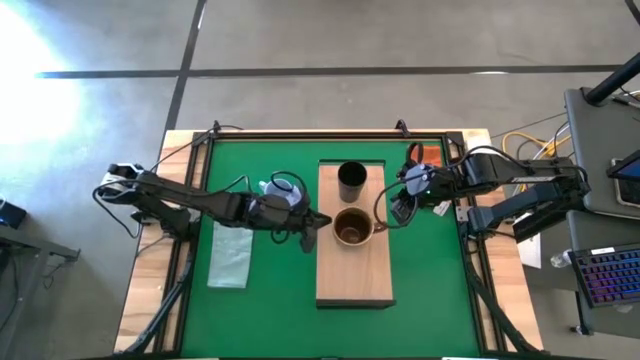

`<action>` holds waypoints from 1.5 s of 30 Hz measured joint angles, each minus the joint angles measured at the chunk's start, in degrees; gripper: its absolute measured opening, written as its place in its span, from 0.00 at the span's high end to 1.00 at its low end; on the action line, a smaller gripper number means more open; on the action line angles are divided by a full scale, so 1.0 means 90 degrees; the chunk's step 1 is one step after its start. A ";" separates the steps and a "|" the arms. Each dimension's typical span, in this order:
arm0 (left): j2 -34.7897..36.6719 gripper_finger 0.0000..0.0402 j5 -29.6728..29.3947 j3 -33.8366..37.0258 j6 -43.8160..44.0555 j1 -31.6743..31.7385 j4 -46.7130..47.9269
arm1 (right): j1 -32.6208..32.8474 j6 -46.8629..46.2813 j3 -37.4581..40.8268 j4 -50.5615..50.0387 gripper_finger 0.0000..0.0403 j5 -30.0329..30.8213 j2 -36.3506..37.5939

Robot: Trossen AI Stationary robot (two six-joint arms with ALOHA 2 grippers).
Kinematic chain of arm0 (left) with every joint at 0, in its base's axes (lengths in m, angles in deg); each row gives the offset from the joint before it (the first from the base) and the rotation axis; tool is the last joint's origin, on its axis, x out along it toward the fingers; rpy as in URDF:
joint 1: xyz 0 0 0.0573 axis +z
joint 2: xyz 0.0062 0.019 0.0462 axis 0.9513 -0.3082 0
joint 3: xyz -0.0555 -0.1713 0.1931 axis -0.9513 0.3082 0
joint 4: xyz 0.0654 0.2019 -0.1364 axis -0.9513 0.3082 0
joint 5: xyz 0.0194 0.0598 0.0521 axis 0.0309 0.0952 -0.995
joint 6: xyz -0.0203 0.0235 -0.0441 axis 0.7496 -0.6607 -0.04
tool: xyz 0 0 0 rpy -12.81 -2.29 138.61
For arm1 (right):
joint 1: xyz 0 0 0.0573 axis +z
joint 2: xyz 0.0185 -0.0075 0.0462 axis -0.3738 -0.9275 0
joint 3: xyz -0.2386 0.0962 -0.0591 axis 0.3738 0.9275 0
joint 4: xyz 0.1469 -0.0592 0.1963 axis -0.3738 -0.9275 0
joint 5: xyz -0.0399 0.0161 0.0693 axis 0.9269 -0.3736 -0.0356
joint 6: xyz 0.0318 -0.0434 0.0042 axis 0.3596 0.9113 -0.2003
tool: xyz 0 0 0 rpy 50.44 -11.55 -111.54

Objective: Stack small to large cups/mugs on shelf
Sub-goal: Put the green cup on the shelf aligned with the black cup, then put the blue cup on the shelf aligned with the green cup

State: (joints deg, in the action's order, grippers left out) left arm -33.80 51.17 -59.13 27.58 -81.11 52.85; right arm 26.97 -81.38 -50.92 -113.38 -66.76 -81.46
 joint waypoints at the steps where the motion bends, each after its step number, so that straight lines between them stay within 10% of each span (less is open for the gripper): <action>1: 0.0049 0.98 -0.0022 -0.0001 -0.0003 0.0004 0.0276 | 0.0000 0.0000 0.0000 -0.0001 0.98 -0.0002 0.0000; 17: 0.2511 0.96 0.0309 -0.0085 -0.0500 0.0299 0.1715 | -0.0002 0.0432 0.0000 0.0236 0.98 0.0056 0.0027; 29: 0.2578 0.61 0.0226 -0.0083 -0.1154 0.1079 0.1667 | -0.0005 0.0419 -0.0428 0.0670 0.79 0.0235 0.0063; 45: 0.2628 0.60 0.1332 -0.0680 -0.3120 0.1387 0.1031 | -0.0002 0.0553 -0.1125 0.0881 0.73 0.0715 0.0107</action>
State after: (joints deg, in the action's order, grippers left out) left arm -10.15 63.17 -65.25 -0.51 -68.63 62.13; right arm 26.95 -76.41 -61.05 -105.46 -60.32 -80.49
